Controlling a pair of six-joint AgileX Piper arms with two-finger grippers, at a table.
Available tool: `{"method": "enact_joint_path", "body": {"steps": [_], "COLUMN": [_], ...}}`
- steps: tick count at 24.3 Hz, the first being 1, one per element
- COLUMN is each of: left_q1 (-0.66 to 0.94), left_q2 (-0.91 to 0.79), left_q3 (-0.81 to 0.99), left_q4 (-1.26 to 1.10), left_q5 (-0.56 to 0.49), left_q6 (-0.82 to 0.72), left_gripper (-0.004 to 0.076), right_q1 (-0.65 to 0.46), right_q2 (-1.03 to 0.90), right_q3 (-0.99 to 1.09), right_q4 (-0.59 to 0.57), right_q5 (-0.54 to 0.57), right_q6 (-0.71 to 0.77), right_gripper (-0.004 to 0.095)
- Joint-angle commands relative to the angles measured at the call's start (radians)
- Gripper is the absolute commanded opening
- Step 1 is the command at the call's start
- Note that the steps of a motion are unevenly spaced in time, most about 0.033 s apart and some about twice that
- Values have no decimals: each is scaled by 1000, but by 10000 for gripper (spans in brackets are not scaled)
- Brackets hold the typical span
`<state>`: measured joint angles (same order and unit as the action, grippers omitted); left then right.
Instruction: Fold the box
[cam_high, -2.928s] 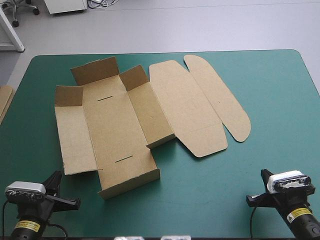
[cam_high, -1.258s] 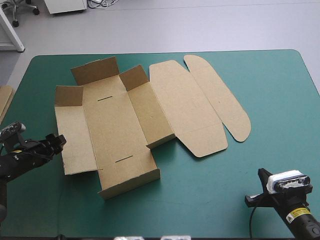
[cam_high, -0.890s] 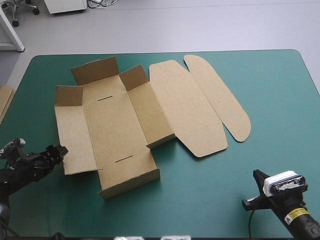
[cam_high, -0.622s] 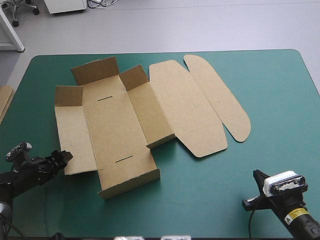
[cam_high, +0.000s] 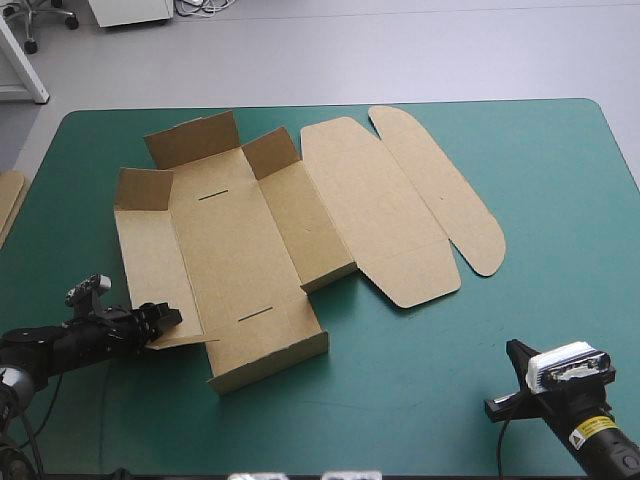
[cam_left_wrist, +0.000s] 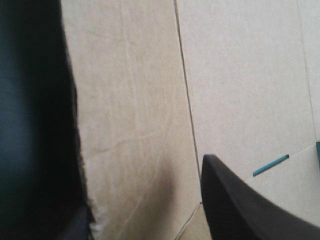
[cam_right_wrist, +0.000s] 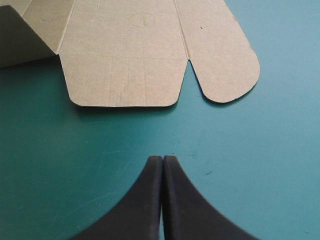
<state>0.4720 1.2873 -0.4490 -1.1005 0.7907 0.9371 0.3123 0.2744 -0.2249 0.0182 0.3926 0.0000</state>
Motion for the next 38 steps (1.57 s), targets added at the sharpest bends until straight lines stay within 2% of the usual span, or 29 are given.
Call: {"method": "enact_joint_path", "body": {"steps": [1, 4, 6, 7, 11, 17, 19, 22, 30, 38], "left_q1": [-15, -15, -15, -15, -15, -33, -100, -290, -605, -851], "left_q2": [-7, -7, -7, -7, -9, -13, -13, -13, -13, -13], "left_q3": [-26, -32, -39, -53, -132, -290, -353, -492, -757, -885], "left_q4": [-57, -61, -61, -59, -31, 191, 287, 467, 855, 1240], "left_q5": [15, 5, 5, 19, 123, 190, 208, 205, 190, 144], "left_q6": [13, 13, 13, 13, 10, -119, -171, -318, -577, -648], "left_gripper": [289, 160, 32, -8, -10, -10, -10, -10, -10, -10], "right_q1": [3, 3, 3, 3, 3, 3, 3, 3, 3, 3], "right_q2": [6, 6, 6, 6, 6, 6, 6, 6, 6, 6], "right_q3": [-31, -31, -31, -31, -31, -31, -31, -31, -31, -62], "right_q4": [2, 4, 4, 4, 6, 6, 6, 6, 6, 4], "right_q5": [-75, -75, -75, -75, -75, -73, -73, -73, -73, -38], "right_q6": [-11, -11, -11, -11, -11, -11, -11, -11, -11, -14], "right_gripper": [-20, -20, -20, -20, -20, -20, -20, -20, -20, -19]}}
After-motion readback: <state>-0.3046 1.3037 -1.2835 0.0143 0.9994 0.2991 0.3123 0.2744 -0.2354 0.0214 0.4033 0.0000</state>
